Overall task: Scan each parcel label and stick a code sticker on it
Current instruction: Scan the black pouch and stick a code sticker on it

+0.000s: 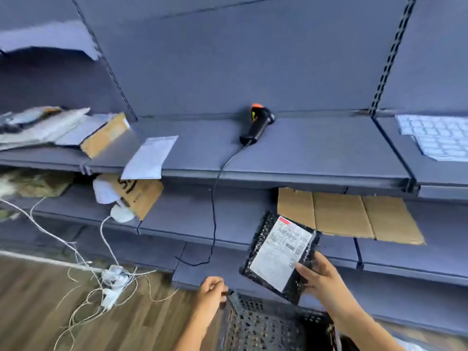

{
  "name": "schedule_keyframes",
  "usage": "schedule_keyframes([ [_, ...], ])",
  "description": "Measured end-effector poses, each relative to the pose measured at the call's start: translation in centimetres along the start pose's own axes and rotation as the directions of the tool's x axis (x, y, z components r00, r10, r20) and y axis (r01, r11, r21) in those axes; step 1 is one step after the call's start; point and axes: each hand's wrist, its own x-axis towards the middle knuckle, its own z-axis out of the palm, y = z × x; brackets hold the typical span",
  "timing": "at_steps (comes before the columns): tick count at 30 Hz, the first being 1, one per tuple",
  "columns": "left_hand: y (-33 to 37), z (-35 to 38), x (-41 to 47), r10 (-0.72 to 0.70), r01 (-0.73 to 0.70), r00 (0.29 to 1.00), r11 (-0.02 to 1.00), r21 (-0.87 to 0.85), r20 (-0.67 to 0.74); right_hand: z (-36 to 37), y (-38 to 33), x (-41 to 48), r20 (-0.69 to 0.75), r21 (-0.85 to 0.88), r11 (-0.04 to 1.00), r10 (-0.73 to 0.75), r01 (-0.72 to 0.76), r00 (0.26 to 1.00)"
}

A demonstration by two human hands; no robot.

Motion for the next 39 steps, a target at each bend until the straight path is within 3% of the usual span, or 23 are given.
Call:
schedule_keyframes([
  [9, 7.6, -5.1, -2.4, 0.168, -0.168, 0.986, 0.982, -0.086, -0.012, 5.2, -11.7, 1.5, 0.129, 0.054, 0.958, -0.285, 0.281, 0.95],
  [15, 16.1, -11.3, -0.2, 0.468, -0.481, 0.876, 0.82, -0.312, -0.119, 10.2, -16.0, 4.4, 0.151, -0.015, 0.924, -0.377, 0.383, 0.914],
  [20, 22.3, -15.9, 5.4, 0.588, -0.506, 0.804, 0.755, -0.418, 0.089, 16.3, -17.5, 8.6, 0.129, -0.01, 0.903, -0.424, 0.429, 0.896],
  [24, 26.1, -19.0, 10.7, 0.568, -0.388, 0.726, 0.804, -0.45, 0.388, 21.9, -18.6, 13.0, 0.061, -0.026, 0.914, -0.402, 0.404, 0.914],
  [27, 28.2, -19.9, 13.9, 0.566, -0.417, 0.679, 0.821, -0.389, 0.467, 24.9, -19.9, 15.6, 0.041, -0.044, 0.911, -0.408, 0.41, 0.912],
  [31, 30.7, -20.5, 18.4, 0.605, -0.425, 0.72, 0.772, -0.472, 0.341, 26.1, -21.1, 18.8, -0.175, -0.152, 0.884, -0.465, 0.442, 0.868],
  [34, 32.0, -20.2, 21.2, 0.595, -0.404, 0.754, 0.754, -0.517, 0.278, 24.1, -21.5, 20.3, -0.448, -0.376, 0.833, -0.546, 0.405, 0.708],
  [36, 32.4, -19.2, 22.5, 0.573, -0.372, 0.775, 0.755, -0.541, 0.267, 22.2, -21.3, 21.1, -0.527, -0.448, 0.819, -0.566, 0.358, 0.634],
  [39, 32.7, -17.6, 23.5, 0.552, -0.339, 0.792, 0.753, -0.564, 0.262, 20.2, -20.2, 22.3, -0.569, -0.465, 0.833, -0.541, 0.301, 0.619],
])
